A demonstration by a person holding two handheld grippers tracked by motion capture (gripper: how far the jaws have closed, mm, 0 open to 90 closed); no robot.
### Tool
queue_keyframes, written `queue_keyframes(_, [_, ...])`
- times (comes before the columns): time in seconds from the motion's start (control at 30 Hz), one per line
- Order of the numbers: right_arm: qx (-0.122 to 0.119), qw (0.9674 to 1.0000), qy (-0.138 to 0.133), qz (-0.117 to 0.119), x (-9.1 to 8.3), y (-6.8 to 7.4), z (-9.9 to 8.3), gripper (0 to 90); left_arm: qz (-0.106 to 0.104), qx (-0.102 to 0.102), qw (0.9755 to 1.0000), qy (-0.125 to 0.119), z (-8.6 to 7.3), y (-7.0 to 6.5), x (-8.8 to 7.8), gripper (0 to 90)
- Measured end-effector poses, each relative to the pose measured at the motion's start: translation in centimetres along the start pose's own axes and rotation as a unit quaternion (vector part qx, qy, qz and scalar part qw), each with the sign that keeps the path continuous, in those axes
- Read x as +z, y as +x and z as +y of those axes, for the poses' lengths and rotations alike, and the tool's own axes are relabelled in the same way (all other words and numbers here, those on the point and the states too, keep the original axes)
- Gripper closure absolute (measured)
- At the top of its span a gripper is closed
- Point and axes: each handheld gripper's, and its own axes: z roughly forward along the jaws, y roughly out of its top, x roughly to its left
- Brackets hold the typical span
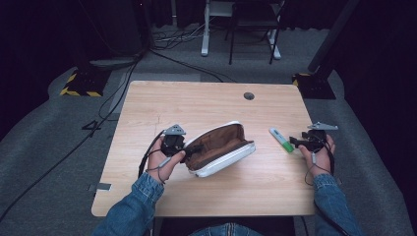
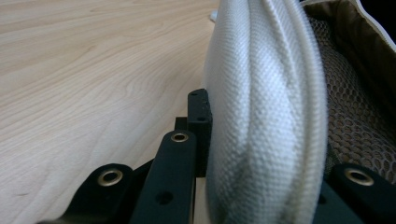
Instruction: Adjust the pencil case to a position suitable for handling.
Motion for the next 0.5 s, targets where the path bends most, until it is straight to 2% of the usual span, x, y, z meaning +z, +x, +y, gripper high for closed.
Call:
queue_keyframes(0.2, [0.0,1.0,0.0,0.0,0.0,0.0,0.0,32.9,-0.021,0.008,0.9997,0.008,-0.1,-0.8,0.9,83.7])
queue_keyframes(0.5, [0.0,1.0,0.0,0.0,0.0,0.0,0.0,32.8,-0.04,0.015,0.9989,0.02,-0.5,-1.6,2.2,83.6])
